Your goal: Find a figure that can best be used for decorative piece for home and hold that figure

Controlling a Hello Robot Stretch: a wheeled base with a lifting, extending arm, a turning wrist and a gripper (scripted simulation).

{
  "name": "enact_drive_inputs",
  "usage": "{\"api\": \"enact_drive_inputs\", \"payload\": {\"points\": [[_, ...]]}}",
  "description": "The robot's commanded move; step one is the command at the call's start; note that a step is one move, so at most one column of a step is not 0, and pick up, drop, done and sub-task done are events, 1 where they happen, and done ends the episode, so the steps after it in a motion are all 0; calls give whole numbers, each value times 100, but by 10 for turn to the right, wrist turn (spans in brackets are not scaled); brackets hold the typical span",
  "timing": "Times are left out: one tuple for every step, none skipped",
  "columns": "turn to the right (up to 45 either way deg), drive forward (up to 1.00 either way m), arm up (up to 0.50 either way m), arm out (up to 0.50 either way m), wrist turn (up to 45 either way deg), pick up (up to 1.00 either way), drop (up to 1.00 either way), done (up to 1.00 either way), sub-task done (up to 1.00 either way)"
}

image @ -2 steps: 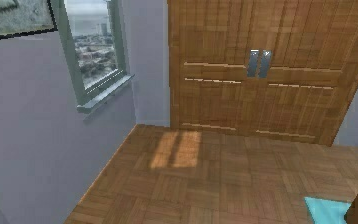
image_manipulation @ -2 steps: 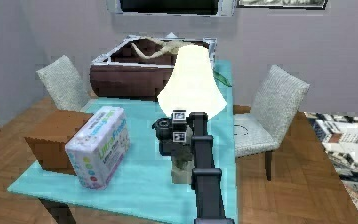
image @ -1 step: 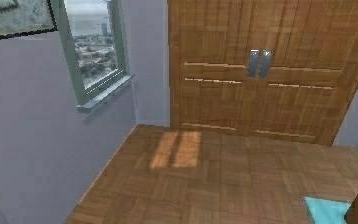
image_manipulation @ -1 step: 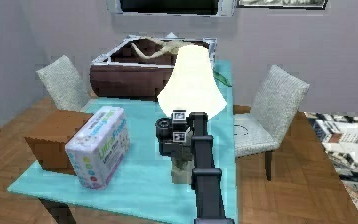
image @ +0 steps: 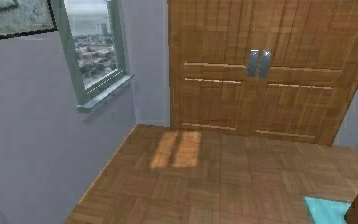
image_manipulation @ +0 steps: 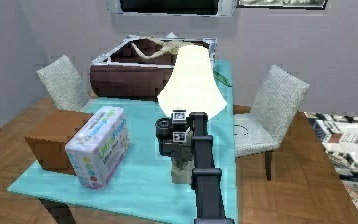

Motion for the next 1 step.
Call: {"api": "enact_drive_inputs", "payload": {"points": [[0,0,10,0,0,0,0,0,0]]}}
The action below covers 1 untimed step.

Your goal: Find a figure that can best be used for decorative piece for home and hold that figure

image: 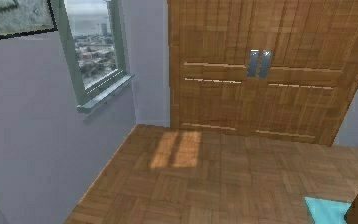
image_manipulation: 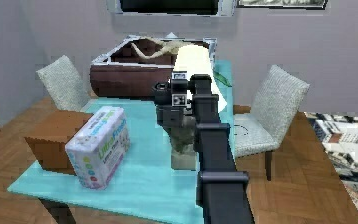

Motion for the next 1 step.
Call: {"api": "enact_drive_inputs", "payload": {"points": [[0,0,0,0,0,0,0,100,0]]}}
